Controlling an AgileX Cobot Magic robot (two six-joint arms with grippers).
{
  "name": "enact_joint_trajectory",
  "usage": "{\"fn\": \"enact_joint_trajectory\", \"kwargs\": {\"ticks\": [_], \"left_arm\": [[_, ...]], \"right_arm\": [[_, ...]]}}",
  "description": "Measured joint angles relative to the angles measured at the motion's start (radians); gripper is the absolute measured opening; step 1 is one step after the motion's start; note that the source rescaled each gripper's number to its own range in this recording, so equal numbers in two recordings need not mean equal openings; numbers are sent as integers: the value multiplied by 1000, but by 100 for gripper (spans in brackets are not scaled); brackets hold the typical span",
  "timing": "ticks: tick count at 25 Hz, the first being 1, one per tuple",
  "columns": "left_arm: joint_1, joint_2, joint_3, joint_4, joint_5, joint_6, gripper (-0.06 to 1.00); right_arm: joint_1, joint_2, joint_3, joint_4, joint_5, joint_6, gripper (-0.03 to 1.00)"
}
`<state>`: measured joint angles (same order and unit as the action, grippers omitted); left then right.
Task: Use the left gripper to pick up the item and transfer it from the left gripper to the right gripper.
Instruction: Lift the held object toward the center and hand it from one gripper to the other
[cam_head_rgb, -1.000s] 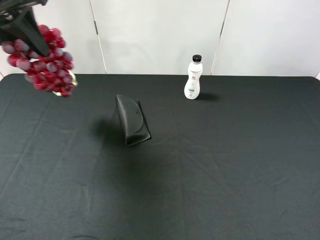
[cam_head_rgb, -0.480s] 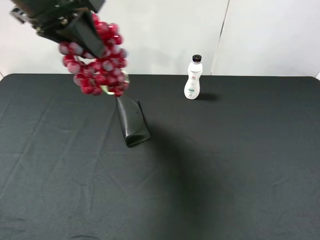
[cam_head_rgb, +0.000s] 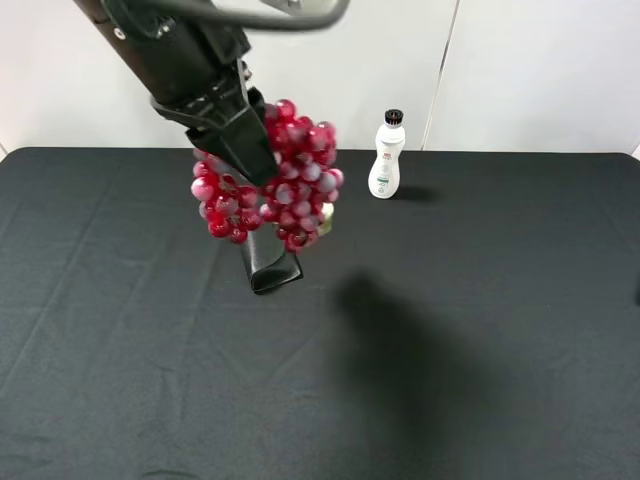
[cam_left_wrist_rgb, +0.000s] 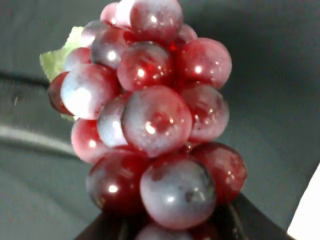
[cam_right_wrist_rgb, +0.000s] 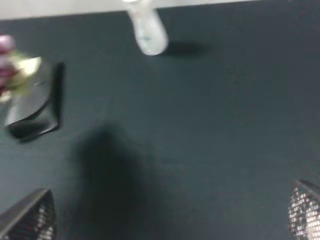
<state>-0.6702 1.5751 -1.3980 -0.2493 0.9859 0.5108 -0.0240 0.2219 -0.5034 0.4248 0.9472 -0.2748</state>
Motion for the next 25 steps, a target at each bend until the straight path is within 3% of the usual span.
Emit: {"fn": "enact_joint_trajectory", "kwargs": {"ticks": [6,11,19,25], "left_arm": [[-2,0,0,-115,-41,198,1],[-2,0,0,-202,-60,305,1],[-2,0,0,-265,-77,410,1],[-2,0,0,-268,-80,430,1]], "right_arm": [[10,232,-1,300,-110,-382,100],[100,380,-1,487,-245,-674,100],[281,629,-1,725,-430,-1009,100],[402,762,-1,1001,-500,-1317,100]]}}
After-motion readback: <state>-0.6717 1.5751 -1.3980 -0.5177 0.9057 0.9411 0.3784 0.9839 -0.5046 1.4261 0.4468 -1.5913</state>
